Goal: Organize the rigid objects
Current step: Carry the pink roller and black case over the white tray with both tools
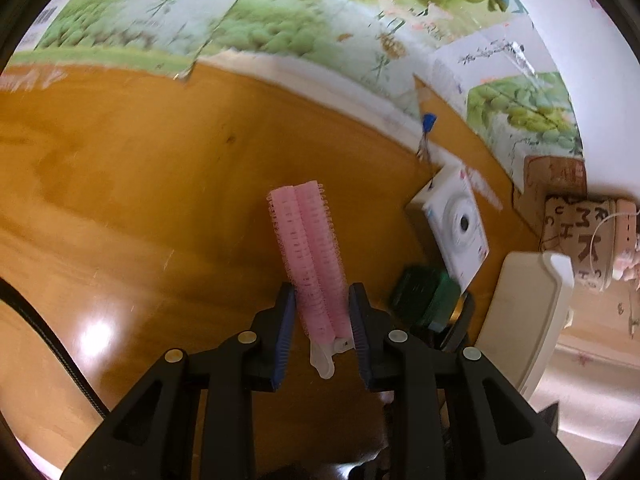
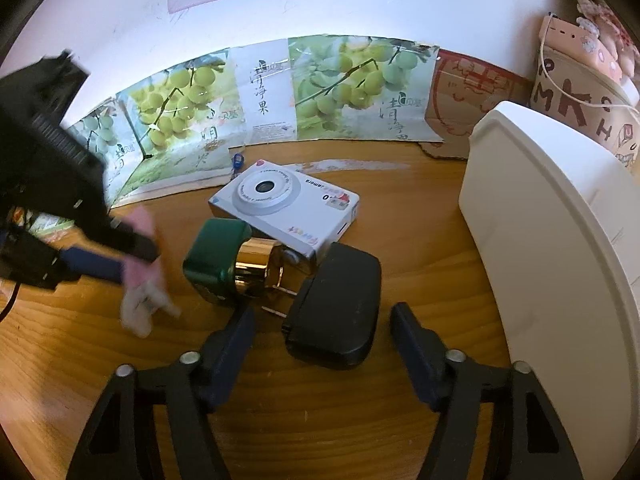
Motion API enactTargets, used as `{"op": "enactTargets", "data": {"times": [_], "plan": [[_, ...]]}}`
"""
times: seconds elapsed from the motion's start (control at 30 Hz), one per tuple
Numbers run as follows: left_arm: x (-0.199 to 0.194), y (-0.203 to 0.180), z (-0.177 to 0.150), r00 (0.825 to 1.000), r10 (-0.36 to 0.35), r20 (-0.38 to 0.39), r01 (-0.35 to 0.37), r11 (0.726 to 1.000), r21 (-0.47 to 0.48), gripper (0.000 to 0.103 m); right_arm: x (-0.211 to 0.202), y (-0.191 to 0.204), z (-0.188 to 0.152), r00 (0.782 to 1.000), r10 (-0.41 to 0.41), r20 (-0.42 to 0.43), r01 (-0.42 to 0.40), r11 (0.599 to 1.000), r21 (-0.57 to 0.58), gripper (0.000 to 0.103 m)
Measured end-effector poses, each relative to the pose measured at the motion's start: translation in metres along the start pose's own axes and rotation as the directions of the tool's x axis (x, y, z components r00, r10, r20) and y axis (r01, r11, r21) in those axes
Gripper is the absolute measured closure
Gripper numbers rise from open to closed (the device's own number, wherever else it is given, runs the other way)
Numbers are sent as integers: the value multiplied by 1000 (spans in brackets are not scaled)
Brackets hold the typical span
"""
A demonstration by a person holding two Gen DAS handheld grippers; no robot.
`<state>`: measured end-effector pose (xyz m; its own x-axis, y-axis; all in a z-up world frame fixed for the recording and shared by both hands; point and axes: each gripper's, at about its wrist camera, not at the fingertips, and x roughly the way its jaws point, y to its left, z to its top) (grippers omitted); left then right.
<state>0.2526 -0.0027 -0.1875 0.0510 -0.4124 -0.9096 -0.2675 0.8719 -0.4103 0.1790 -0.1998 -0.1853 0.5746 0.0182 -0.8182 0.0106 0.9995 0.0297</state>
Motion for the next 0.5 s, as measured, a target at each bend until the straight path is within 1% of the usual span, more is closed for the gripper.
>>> {"op": "enactTargets", "data": {"times": [0.27,0.5], "plan": [[-4,15,-26,1000,19,-24,-19,1000,-5,74,-3,-4,1,999,29,-21,-28,999,43,45],[-7,27,-51,999,32,-44,-32,999,-11,74,-11,-13,-2,994,67,-90,-55,990,131,45]]}}
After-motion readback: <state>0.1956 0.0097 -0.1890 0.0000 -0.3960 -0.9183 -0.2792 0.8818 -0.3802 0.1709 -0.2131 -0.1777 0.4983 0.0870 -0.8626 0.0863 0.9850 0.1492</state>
